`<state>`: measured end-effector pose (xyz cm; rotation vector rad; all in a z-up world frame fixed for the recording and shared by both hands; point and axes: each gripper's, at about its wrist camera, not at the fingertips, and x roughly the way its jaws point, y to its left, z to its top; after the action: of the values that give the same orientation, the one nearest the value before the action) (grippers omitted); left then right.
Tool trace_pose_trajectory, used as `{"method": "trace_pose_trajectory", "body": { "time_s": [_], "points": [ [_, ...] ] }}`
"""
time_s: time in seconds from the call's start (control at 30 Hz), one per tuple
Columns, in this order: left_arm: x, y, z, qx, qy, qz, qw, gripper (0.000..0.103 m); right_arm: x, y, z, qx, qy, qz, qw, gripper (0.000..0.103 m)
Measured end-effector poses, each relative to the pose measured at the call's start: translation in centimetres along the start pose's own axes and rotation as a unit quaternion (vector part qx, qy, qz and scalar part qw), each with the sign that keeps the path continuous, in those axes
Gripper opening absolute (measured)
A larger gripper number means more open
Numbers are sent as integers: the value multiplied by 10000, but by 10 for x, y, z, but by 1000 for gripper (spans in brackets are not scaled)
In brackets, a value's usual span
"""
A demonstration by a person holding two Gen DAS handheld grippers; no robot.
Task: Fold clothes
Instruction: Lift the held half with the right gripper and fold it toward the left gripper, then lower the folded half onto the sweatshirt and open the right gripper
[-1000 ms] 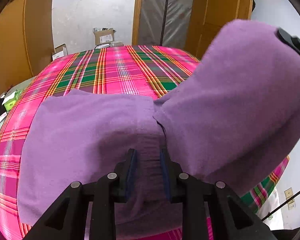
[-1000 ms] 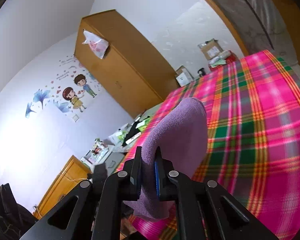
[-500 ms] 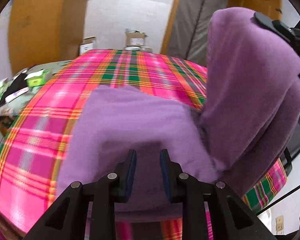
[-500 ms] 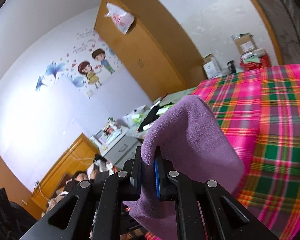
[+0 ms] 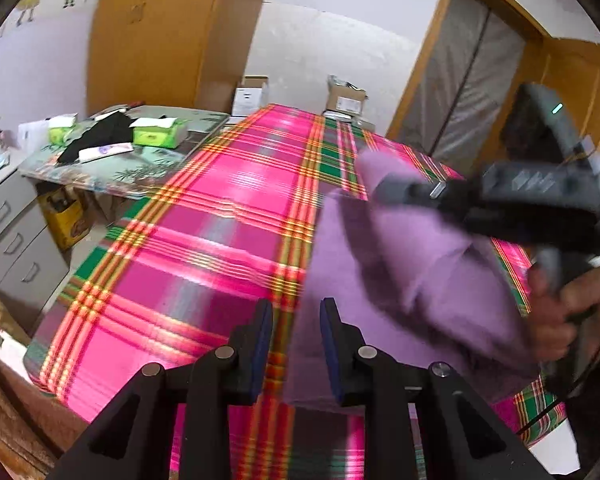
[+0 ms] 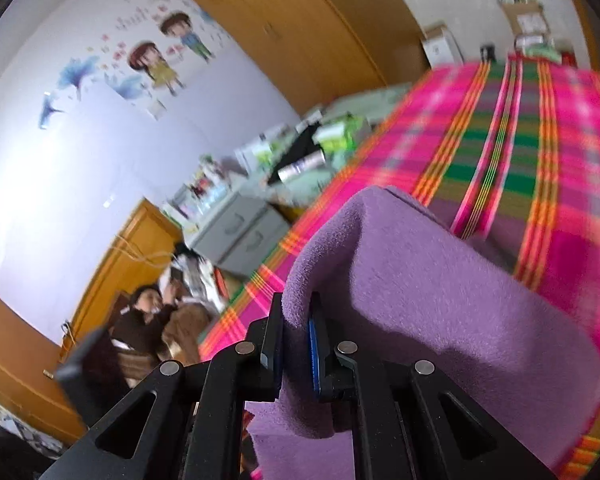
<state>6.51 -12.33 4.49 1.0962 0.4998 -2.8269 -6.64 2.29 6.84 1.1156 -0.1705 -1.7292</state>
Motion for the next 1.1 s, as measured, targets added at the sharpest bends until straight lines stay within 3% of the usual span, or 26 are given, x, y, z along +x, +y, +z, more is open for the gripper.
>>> {"method": "trace_pose_trajectory", "body": {
  "time_s": [0.17, 0.33, 0.47, 0.6, 0.73, 0.87, 0.93, 1.1],
  "points": [
    [-5, 17, 4, -188, -56, -22, 9998, 24, 39, -17, -9, 442, 640, -26, 9970, 24],
    [-14, 15, 13, -298, -200, -323, 9988, 25, -19, 2, -9, 182, -150, 332, 9992, 32],
    [-20, -5, 21, -157, -419, -656, 9968, 26, -70, 2, -29, -71, -778, -23, 9969, 32],
    [-20, -32, 27, 202, -529, -1023, 9931, 31, -92, -14, -61, -184, -903, -477, 9946, 32],
    [17, -45, 19, 605, -105, -450, 9971, 32, -81, -34, -87, -249, -468, -994, 9936, 26],
    [41, -18, 1, 250, 341, -99, 9991, 33, -88, -48, -104, -213, -551, -968, 9935, 21],
    [41, -7, -7, 73, 331, -211, 9992, 43, -88, -48, -108, -399, -547, -1000, 9927, 21],
    [35, -9, -4, 120, 319, -134, 9993, 41, -92, -41, -104, -749, -723, -1003, 9895, 24]
  ]
}}
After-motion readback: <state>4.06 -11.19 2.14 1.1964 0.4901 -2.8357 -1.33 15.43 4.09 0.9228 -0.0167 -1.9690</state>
